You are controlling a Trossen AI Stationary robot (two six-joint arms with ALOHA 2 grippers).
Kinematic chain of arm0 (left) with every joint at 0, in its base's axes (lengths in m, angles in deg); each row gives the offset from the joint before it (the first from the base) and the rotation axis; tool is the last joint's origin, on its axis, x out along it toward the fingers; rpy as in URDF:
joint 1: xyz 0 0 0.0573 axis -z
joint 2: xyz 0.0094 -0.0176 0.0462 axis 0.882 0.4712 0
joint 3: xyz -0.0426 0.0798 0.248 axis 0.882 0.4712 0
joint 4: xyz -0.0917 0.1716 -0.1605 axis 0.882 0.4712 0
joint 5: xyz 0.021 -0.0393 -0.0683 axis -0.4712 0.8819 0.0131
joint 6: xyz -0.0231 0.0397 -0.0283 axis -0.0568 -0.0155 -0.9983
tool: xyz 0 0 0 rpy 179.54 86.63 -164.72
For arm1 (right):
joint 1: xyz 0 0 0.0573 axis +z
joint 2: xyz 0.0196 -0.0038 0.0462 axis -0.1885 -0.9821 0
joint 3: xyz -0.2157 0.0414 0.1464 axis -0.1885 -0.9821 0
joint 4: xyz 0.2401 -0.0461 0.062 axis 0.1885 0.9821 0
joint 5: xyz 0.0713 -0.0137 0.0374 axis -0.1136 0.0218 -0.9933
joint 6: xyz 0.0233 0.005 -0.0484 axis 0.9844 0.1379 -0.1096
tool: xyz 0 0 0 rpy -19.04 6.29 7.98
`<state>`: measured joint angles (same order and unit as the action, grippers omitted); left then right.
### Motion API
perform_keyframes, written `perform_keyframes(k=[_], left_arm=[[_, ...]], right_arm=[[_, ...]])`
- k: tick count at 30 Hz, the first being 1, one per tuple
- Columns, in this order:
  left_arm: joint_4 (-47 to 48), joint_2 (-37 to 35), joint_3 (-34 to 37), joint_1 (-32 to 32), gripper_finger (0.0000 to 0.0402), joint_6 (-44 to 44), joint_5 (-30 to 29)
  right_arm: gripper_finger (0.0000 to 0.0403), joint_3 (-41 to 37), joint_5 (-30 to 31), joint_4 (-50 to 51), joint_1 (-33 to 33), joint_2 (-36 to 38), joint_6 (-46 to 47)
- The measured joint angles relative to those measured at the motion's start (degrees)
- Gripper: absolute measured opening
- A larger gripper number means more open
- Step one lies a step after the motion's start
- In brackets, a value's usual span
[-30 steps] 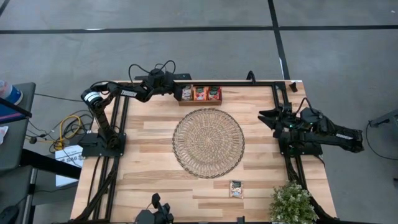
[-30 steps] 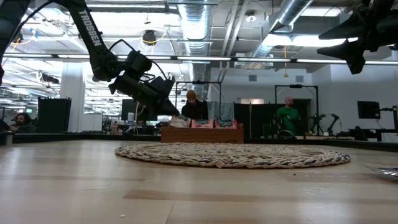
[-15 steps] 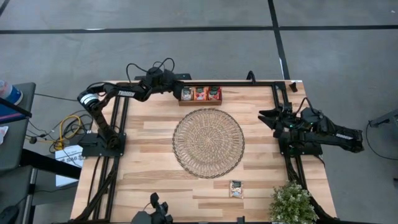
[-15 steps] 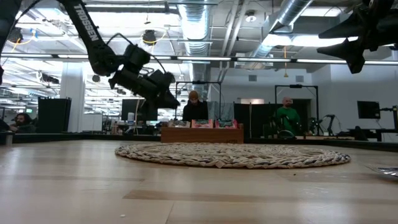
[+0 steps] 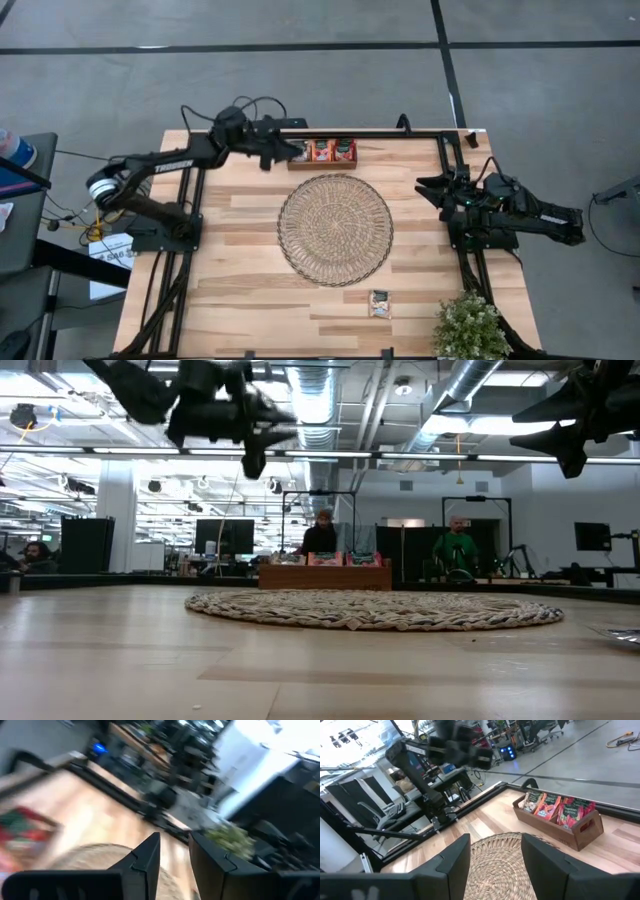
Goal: Pick & Place Tea
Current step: Put the brown tea bag into the left section of the wooden organizer
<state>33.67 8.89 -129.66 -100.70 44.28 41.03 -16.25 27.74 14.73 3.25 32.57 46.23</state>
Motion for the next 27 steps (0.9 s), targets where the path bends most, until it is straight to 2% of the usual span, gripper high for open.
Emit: perform_keyframes(k=[5,8,11,15,19,21,24,27], left_arm=[[8.0,-3.13,-0.04,10.07,0.0095,-0.72,-3.17],[11.7,-3.99,-0.02,16.81,0.0095,-1.29,-9.74],[11.79,-4.14,-0.02,23.88,0.0095,-2.08,-20.32],[11.44,-4.16,0.61,33.09,0.0095,-2.18,-38.15],[9.78,-4.14,5.94,41.91,0.0095,-6.84,-57.43],[4.53,-4.11,9.84,45.83,0.0095,-9.5,-65.82],[-4.38,-4.11,16.04,49.94,0.0095,-12.46,-72.65],[-12.79,-4.24,21.68,52.34,0.0095,-13.34,-74.94]], right_arm=[[0.0171,0.0,0.01,0.0,0.11,0.0,0.58],[0.0171,0.0,0.0,-0.01,0.11,-0.01,2.4],[0.017,0.0,0.0,-0.01,0.11,0.0,6.58],[0.0169,0.0,-0.02,0.5,0.11,-0.01,11.82],[0.017,0.0,0.0,1.78,0.11,0.01,12.47],[0.017,0.0,0.0,2.26,0.11,0.0,12.48],[0.0168,0.0,-0.13,2.46,0.11,0.0,12.44],[0.0161,0.0,-5.17,0.76,0.13,-0.49,10.68]])
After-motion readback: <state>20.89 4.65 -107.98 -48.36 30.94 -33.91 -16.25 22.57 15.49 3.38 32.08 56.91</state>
